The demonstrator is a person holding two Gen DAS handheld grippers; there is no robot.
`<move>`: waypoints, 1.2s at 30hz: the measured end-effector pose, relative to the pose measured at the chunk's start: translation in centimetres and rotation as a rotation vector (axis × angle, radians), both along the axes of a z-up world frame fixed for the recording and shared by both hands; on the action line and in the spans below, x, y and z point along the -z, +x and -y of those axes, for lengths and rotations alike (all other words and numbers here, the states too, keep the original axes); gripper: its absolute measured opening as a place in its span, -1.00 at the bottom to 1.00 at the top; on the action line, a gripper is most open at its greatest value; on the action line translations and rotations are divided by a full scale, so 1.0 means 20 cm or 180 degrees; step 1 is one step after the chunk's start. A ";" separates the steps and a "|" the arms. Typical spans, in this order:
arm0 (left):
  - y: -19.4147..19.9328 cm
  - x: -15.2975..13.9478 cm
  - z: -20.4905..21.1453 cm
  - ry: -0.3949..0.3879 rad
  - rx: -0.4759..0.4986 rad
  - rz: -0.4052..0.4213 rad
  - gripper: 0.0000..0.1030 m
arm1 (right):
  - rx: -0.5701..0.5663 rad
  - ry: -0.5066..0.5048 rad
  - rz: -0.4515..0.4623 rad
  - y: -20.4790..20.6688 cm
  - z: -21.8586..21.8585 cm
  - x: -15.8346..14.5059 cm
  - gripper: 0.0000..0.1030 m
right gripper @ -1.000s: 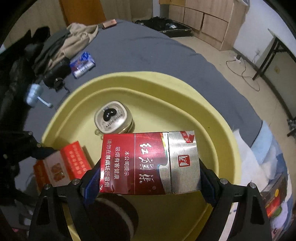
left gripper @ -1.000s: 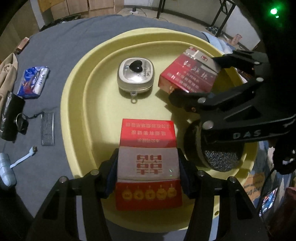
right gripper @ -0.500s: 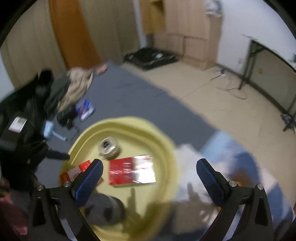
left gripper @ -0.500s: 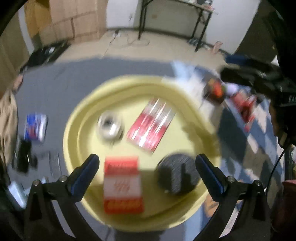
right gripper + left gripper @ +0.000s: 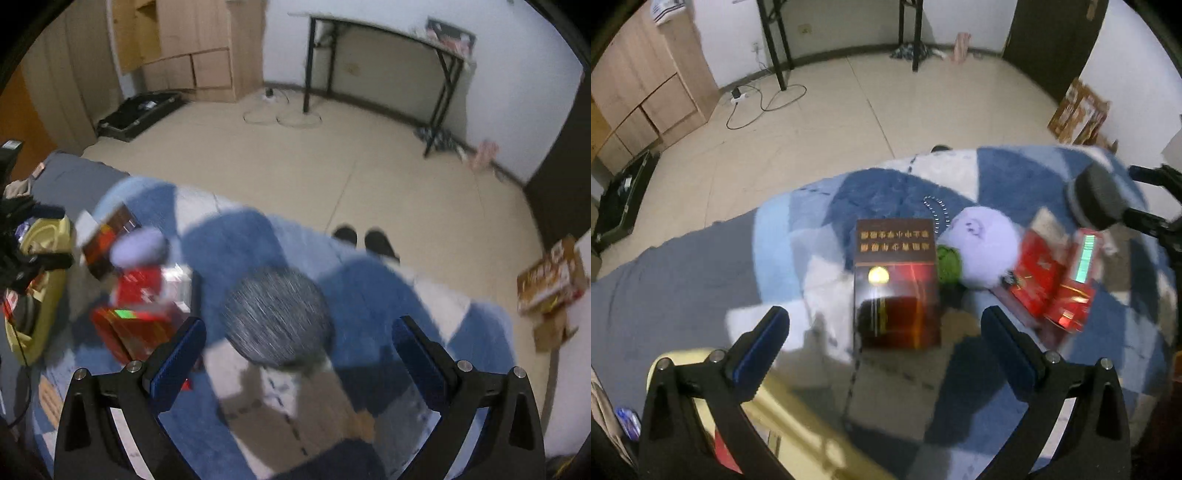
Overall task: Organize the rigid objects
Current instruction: 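Grasp the dark brown box with the left tool while the right tool grasps the second foam cylinder, then drop the brown box and foam cylinder into the yellow tub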
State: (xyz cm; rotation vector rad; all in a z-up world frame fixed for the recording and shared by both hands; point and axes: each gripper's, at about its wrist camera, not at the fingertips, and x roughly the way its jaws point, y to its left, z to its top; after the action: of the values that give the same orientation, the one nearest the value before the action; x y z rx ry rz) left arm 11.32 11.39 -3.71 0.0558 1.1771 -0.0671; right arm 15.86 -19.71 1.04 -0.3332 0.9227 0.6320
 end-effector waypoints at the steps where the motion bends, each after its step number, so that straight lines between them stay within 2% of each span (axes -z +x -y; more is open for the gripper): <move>1: 0.02 0.04 0.01 0.0072 0.0053 -0.0074 1.00 | 0.0011 0.0031 -0.0017 0.01 0.00 0.00 0.99; 3: 0.03 0.09 0.02 0.0183 0.0072 -0.0130 1.00 | 0.0034 0.0098 -0.0079 0.02 -0.02 0.04 0.99; 7: 0.04 0.15 0.01 0.0077 0.0052 -0.0158 1.00 | -0.0043 0.0074 -0.0135 0.08 0.01 0.08 0.99; 11: 0.06 0.20 0.03 0.0092 0.0044 -0.0184 1.00 | -0.0087 -0.0020 -0.0091 0.13 -0.04 0.12 0.99; 12: 0.06 0.20 0.03 0.0058 0.0028 -0.0148 0.89 | -0.0079 -0.0022 -0.0090 0.16 0.02 0.12 0.95; 13: 0.06 0.19 0.02 -0.0018 0.0028 -0.0082 0.51 | -0.0081 -0.0023 -0.0079 0.17 0.01 0.14 0.67; 14: 0.04 0.16 0.02 -0.0060 0.0026 -0.0009 0.28 | -0.0111 -0.0012 -0.0064 0.18 0.00 0.16 0.37; 15: 0.03 0.14 0.02 -0.0051 -0.0005 0.0066 0.12 | -0.0136 -0.0013 -0.0014 0.17 -0.01 0.17 0.31; 19: -0.02 0.01 -0.03 -0.0135 -0.0116 0.0209 0.11 | -0.0168 0.0135 0.0163 0.12 0.04 0.12 0.30; 22: -0.15 -0.18 -0.18 -0.0323 -0.0252 0.0335 0.11 | -0.0247 0.0277 0.0318 0.05 0.05 -0.02 0.30; 23: -0.21 -0.24 -0.23 -0.0311 -0.0282 0.0404 0.11 | -0.0347 0.0300 0.0378 0.01 0.02 -0.07 0.30; 25: -0.38 -0.36 -0.40 -0.0176 -0.0409 0.0480 0.12 | -0.0603 0.0361 0.0446 -0.11 -0.08 -0.16 0.31; 28: -0.57 -0.40 -0.64 0.0025 -0.0707 0.0484 0.12 | -0.1077 0.0436 0.0310 -0.30 -0.34 -0.22 0.31; 33: -0.84 -0.27 -0.96 0.0014 -0.1223 0.0274 0.12 | -0.1809 0.0406 0.0097 -0.64 -0.85 -0.19 0.31; 36: -0.97 -0.18 -1.03 -0.0204 -0.1375 0.0193 0.12 | -0.2041 0.0287 -0.0086 -0.76 -1.14 -0.09 0.31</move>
State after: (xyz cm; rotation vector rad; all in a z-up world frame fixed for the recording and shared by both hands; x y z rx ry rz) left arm -8.04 31.96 -0.15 -0.2513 1.1039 0.2759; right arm 0.70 2.99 2.81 -0.5470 0.8053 1.2641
